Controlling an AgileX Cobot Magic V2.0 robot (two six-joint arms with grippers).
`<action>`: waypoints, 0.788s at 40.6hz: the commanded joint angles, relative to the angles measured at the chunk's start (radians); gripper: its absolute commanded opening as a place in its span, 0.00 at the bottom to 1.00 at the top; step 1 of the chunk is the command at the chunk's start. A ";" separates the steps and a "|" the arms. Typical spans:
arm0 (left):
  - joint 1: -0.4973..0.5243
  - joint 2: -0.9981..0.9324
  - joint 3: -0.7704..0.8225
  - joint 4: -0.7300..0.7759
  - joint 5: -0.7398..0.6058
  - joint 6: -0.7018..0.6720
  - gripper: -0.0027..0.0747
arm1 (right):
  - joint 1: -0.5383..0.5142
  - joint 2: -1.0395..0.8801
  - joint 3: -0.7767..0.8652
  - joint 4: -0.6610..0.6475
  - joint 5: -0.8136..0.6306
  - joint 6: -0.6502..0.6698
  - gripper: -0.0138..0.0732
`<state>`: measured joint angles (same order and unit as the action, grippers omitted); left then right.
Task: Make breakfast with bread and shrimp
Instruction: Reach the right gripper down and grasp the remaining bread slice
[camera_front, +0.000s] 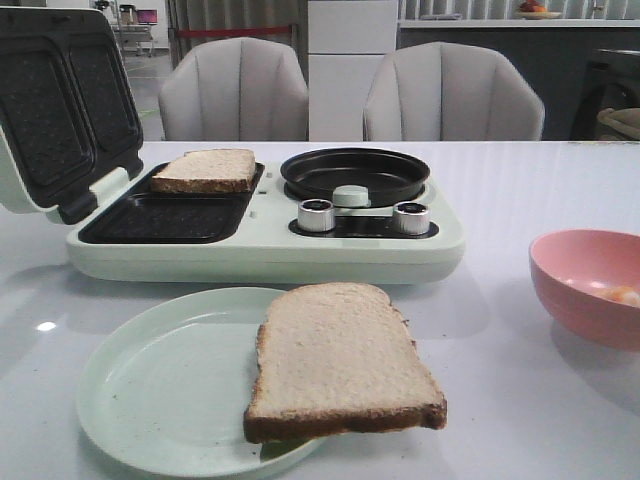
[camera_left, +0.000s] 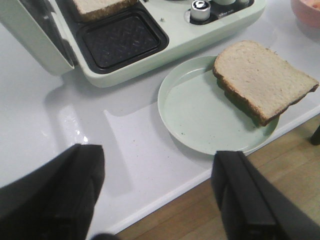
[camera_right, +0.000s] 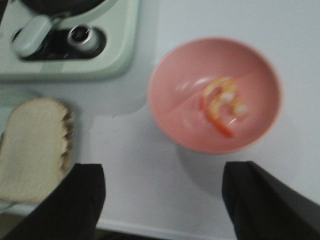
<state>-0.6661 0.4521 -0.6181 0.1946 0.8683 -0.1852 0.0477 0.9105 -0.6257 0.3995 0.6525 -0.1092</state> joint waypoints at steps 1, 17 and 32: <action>-0.007 0.006 -0.025 0.003 -0.103 -0.005 0.69 | 0.064 0.083 -0.038 0.158 -0.003 -0.096 0.84; -0.007 0.006 -0.025 0.001 -0.136 -0.005 0.69 | 0.305 0.511 -0.133 0.502 0.007 -0.327 0.84; -0.007 0.006 -0.025 0.002 -0.136 -0.005 0.69 | 0.307 0.806 -0.309 0.519 0.054 -0.346 0.84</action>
<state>-0.6661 0.4522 -0.6162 0.1926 0.8093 -0.1852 0.3530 1.7198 -0.8859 0.8841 0.6782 -0.4369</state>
